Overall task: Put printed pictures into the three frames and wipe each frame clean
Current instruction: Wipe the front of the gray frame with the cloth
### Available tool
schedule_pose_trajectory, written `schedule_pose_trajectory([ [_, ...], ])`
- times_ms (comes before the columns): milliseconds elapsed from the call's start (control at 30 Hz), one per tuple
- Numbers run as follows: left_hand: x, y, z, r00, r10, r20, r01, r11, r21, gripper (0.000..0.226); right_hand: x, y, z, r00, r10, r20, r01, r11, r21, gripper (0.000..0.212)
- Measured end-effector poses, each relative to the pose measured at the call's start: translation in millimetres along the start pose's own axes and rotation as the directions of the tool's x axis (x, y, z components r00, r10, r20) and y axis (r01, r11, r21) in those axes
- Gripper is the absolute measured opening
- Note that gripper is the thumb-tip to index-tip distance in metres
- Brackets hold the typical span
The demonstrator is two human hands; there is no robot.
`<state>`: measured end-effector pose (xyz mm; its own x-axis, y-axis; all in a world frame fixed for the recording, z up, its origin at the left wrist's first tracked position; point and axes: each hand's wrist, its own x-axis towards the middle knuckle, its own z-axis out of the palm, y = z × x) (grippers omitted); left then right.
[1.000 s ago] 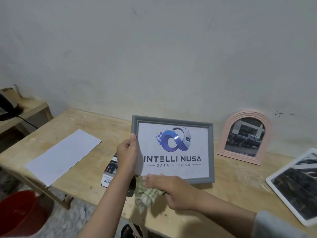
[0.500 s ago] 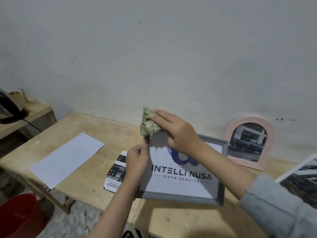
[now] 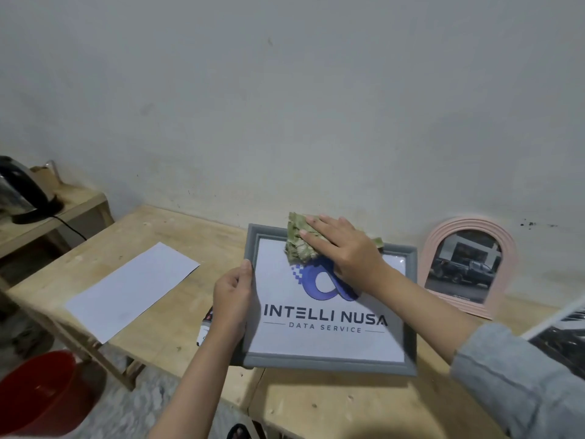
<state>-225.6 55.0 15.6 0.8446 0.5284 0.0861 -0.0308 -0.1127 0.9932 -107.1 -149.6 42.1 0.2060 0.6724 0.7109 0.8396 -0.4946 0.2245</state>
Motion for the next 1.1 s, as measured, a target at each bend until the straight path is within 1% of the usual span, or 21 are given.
schedule_pose_trajectory([
  [67,3,1,-7,1.000,-0.014,-0.004,0.014,0.999,-0.036,0.063,-9,13,-2,1.000,-0.011,0.012,0.011,1.000,0.019,0.039],
  [167,9,2,-15,0.999,-0.035,-0.015,0.034,0.996,-0.078,0.051,-21,31,-8,0.999,-0.030,0.041,0.030,0.999,0.022,0.039],
  [333,15,7,-25,0.995,-0.083,-0.049,0.077,0.991,-0.114,0.043,-39,58,-22,0.995,0.001,0.099,0.002,1.000,-0.031,0.034],
  [400,18,9,-30,0.993,-0.089,-0.071,0.080,0.989,-0.124,0.044,-48,71,-24,0.989,0.053,0.138,-0.045,0.997,-0.063,0.040],
  [500,22,9,-36,0.989,-0.095,-0.110,0.081,0.989,-0.126,0.038,-57,87,-30,0.972,0.140,0.191,-0.116,0.984,-0.133,0.063],
  [600,26,7,-40,0.983,-0.078,-0.167,0.067,0.995,-0.070,0.042,-62,94,-36,0.937,0.269,0.224,-0.227,0.954,-0.198,0.070],
  [667,26,9,-38,0.980,-0.063,-0.187,0.059,0.998,-0.028,0.047,-65,95,-37,0.892,0.399,0.210,-0.357,0.909,-0.214,0.076],
  [733,24,12,-34,0.980,-0.056,-0.191,0.056,0.998,-0.007,0.049,-64,91,-35,0.849,0.509,0.142,-0.482,0.856,-0.184,0.075],
  [767,22,14,-31,0.980,-0.050,-0.193,0.051,0.999,-0.001,0.050,-62,89,-33,0.836,0.539,0.103,-0.521,0.838,-0.162,0.075],
  [833,19,18,-23,0.981,-0.048,-0.190,0.050,0.999,0.008,0.050,-54,80,-29,0.841,0.537,0.064,-0.528,0.841,-0.117,0.075],
  [933,19,16,-16,0.979,-0.076,-0.191,0.076,0.997,-0.007,0.049,-47,69,-16,0.864,0.492,0.111,-0.483,0.870,-0.099,0.073],
  [1033,19,12,-14,0.967,-0.147,-0.209,0.131,0.987,-0.088,0.045,-48,63,-4,0.851,0.506,0.144,-0.497,0.863,-0.093,0.068],
  [1100,14,14,-13,0.959,-0.173,-0.225,0.142,0.979,-0.148,0.044,-49,59,0,0.857,0.496,0.139,-0.486,0.868,-0.097,0.065],
])
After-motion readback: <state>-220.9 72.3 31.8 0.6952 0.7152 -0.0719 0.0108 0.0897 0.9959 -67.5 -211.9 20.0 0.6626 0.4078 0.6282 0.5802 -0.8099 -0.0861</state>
